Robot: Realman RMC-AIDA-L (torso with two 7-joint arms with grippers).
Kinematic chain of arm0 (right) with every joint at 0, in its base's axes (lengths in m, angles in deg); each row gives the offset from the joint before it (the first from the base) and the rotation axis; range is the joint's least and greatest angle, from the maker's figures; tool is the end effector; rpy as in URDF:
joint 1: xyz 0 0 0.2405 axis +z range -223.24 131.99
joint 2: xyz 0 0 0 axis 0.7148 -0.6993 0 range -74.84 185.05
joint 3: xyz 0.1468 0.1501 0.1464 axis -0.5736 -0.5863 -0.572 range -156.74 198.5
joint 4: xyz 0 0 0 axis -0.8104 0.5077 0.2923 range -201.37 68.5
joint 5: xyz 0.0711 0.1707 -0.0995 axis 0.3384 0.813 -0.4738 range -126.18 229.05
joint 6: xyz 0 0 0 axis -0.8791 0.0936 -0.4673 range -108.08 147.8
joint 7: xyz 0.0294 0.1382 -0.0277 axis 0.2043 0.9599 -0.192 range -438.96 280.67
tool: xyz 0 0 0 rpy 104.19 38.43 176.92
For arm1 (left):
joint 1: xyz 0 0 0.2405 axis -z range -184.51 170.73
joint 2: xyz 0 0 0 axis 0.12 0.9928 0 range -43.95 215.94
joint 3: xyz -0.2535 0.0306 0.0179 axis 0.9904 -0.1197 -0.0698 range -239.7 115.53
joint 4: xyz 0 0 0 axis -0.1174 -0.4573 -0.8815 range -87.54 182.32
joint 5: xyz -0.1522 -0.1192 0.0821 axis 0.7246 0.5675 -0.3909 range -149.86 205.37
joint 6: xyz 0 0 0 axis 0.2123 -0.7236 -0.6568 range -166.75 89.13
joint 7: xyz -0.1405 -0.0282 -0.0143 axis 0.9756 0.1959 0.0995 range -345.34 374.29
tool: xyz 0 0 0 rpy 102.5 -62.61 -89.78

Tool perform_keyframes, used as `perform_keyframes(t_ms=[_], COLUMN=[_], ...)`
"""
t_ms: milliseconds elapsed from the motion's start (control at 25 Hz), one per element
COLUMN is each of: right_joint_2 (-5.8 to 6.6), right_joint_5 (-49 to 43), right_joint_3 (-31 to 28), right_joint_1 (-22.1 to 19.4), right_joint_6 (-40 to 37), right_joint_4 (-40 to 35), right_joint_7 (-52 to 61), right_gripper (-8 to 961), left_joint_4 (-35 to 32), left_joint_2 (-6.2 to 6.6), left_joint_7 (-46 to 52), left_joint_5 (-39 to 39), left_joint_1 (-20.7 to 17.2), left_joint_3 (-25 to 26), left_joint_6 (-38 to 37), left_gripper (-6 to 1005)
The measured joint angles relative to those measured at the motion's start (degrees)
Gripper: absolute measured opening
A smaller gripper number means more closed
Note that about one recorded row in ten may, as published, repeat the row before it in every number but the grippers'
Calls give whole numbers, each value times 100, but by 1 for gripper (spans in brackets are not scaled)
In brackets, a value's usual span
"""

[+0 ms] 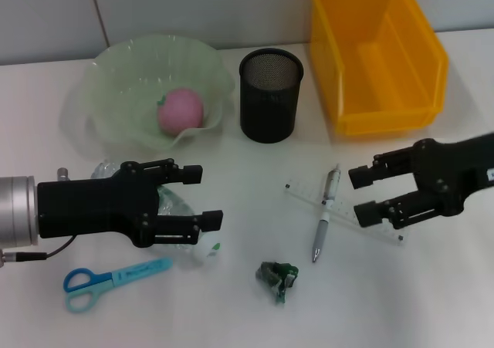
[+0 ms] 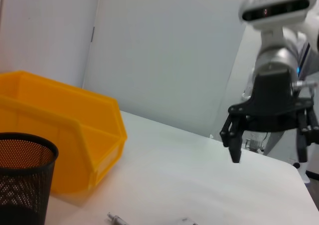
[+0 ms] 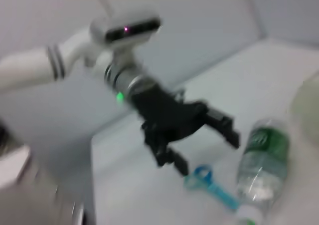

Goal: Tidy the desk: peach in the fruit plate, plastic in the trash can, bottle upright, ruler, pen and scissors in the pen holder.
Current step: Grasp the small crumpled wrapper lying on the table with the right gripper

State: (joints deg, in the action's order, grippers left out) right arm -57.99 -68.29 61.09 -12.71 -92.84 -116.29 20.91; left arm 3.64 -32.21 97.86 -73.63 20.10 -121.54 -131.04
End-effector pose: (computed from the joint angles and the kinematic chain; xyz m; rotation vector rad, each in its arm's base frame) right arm 0.2335 0.3142 0.0659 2.9385 -0.7511 -0.5725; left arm -0.2274 0.3130 -0.0125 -2.9212 -0.5078 -0.7709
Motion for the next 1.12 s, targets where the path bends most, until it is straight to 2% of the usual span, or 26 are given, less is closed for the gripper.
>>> perform_keyframes(t_ms=[40, 160, 240, 320, 400, 440, 480, 640, 800, 840, 880, 1040, 1120], right_joint_2=[123, 190, 202, 196, 139, 58, 58, -98, -227, -314, -314, -506, -534], right_joint_5=[-28, -166, -573, -677, -908, -1095, -1095, -1327, -1430, -1491, -1491, -1645, -1656], right_joint_3=[372, 658, 1009, 1095, 1330, 1565, 1565, 1975, 2367, 2532, 2532, 2822, 2893], right_joint_1=[219, 458, 839, 926, 1154, 1328, 1328, 1535, 1588, 1592, 1592, 1566, 1550], right_joint_6=[-68, -95, -100, -99, -90, -36, -36, 141, 429, 591, 591, 933, 1021], right_joint_4=[-189, -344, -423, -420, -393, -380, -380, -380, -380, -381, -381, -376, -371], right_joint_7=[286, 491, 592, 599, 602, 598, 598, 561, 515, 470, 470, 318, 287], right_gripper=[751, 751, 752, 752, 752, 752, 752, 751, 751, 751, 751, 752, 751], left_joint_4=[0, 0, 0, 8, 15, 16, 16, 33, 54, 54, 56, 58, 60], left_joint_2=[0, 0, 2, 5, 9, 13, 13, 40, 63, 63, 59, 37, 27], left_joint_7=[-4, -6, -7, -8, -7, -6, -6, -5, -36, -36, -100, -168, -173], left_joint_5=[-1, -6, -26, -38, -43, -50, -50, -57, -64, -64, -65, -66, -66], left_joint_1=[0, 0, 0, -1, -1, -1, -1, -41, -92, -92, -132, -190, -203], left_joint_3=[0, -1, -2, -3, -4, -6, -6, -18, -57, -57, -62, -24, -17], left_joint_6=[0, 0, -1, -6, -30, -45, -45, -62, -73, -73, -75, -76, -81], left_gripper=[846, 846, 846, 846, 846, 846, 846, 846, 845, 845, 845, 845, 845])
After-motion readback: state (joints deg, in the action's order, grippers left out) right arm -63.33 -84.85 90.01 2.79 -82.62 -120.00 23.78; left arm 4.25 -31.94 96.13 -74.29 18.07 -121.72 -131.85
